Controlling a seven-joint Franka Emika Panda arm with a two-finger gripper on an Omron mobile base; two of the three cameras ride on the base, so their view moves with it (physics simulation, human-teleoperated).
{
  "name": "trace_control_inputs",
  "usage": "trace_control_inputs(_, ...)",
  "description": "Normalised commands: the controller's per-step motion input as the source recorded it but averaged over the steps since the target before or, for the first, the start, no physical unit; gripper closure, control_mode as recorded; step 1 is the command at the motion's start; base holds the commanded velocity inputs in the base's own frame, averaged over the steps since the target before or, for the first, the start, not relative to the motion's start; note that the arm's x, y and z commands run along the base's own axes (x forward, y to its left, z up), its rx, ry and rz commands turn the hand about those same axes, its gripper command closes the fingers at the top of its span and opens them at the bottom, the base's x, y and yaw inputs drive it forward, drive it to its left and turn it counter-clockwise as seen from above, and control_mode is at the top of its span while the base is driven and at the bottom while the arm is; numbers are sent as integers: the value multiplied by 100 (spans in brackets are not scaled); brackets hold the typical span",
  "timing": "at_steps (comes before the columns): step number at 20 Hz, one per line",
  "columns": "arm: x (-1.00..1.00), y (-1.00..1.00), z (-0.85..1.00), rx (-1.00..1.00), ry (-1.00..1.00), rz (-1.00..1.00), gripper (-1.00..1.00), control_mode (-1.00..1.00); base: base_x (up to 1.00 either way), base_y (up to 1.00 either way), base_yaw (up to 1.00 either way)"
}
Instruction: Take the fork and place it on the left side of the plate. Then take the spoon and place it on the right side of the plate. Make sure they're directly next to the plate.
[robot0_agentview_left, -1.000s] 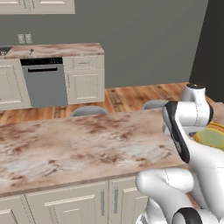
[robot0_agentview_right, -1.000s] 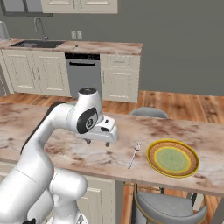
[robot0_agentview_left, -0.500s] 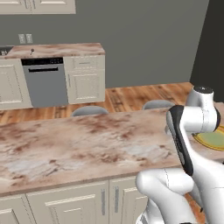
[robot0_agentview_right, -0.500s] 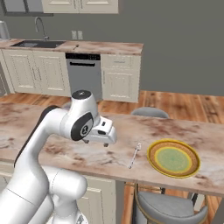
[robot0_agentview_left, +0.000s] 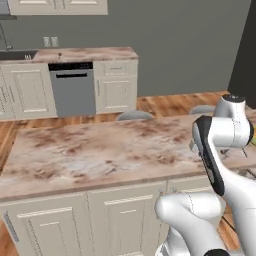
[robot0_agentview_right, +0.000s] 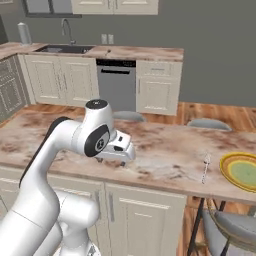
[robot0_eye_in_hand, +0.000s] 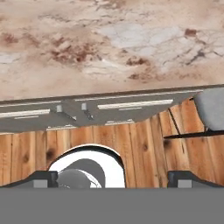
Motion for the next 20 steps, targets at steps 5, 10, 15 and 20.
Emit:
trace_control_inputs(5, 0, 0, 0, 0, 0, 0, -100, 100, -42, 100, 2)
trace_control_inputs(10, 0, 0, 0, 0, 0, 0, -100, 100, -38, 100, 2)
trace_control_inputs(15, 0, 0, 0, 0, 0, 0, -100, 100, -33, 100, 0)
trace_control_inputs(20, 0, 0, 0, 0, 0, 0, -100, 100, -14, 100, 0)
